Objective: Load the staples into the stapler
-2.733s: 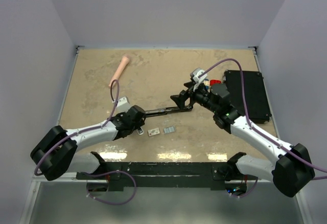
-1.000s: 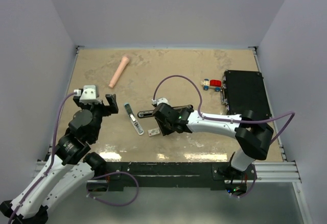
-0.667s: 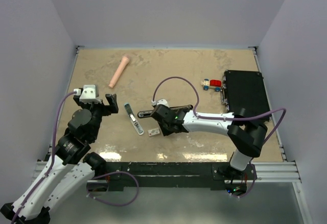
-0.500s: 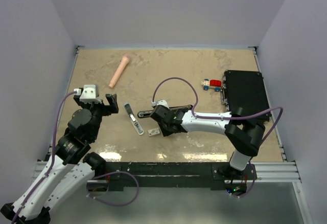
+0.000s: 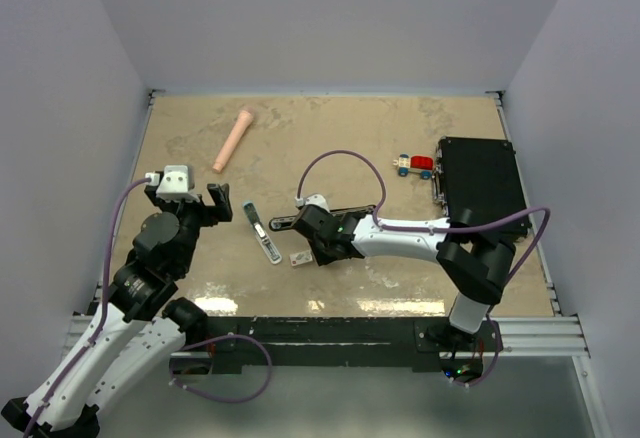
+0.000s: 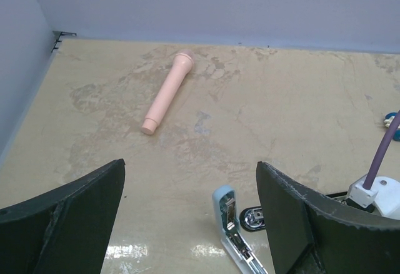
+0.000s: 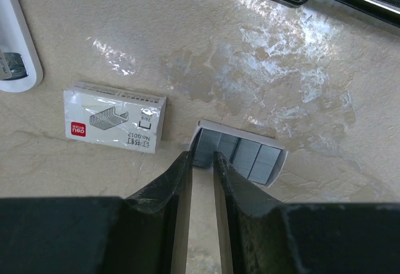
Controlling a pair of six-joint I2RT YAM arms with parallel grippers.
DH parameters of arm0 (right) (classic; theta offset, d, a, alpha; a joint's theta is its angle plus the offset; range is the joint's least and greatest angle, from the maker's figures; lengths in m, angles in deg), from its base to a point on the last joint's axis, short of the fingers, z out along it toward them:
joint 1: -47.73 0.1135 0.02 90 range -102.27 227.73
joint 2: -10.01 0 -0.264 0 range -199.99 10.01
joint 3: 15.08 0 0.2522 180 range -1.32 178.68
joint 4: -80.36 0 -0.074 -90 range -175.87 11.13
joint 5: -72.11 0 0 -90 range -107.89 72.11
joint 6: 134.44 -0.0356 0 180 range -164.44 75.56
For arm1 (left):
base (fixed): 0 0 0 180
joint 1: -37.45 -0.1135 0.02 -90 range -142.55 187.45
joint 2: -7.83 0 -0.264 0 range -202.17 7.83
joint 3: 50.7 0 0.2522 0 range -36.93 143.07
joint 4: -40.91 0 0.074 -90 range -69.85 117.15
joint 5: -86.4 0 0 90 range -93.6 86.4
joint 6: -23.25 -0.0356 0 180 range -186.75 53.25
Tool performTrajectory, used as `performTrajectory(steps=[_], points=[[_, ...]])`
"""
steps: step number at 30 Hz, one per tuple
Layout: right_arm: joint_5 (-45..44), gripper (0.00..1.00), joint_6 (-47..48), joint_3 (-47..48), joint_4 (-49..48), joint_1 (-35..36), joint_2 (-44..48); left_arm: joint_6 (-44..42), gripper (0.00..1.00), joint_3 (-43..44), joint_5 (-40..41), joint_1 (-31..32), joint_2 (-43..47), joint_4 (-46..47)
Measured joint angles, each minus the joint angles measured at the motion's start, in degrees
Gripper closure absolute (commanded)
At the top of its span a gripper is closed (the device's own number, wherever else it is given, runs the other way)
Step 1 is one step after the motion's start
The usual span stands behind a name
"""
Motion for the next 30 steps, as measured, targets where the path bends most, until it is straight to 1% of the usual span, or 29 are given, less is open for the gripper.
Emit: performTrajectory(steps=[17,28,30], points=[[-1.4,0.76,-0.9,0.4,0.3,-0.1,-0.8,0.0,0.10,0.0,-0.4,0.0,0.0,0.0],[-2.0,0.75,-0.5,-0.2,1.9,-2.3,0.2,0.0,0.10,0.0,-0.4,0.0,0.0,0.0],[-1.9,0.73,-0.4,-0.2,1.9,-2.3,0.4,0.0,0.10,0.0,-0.4,0.0,0.0,0.0]])
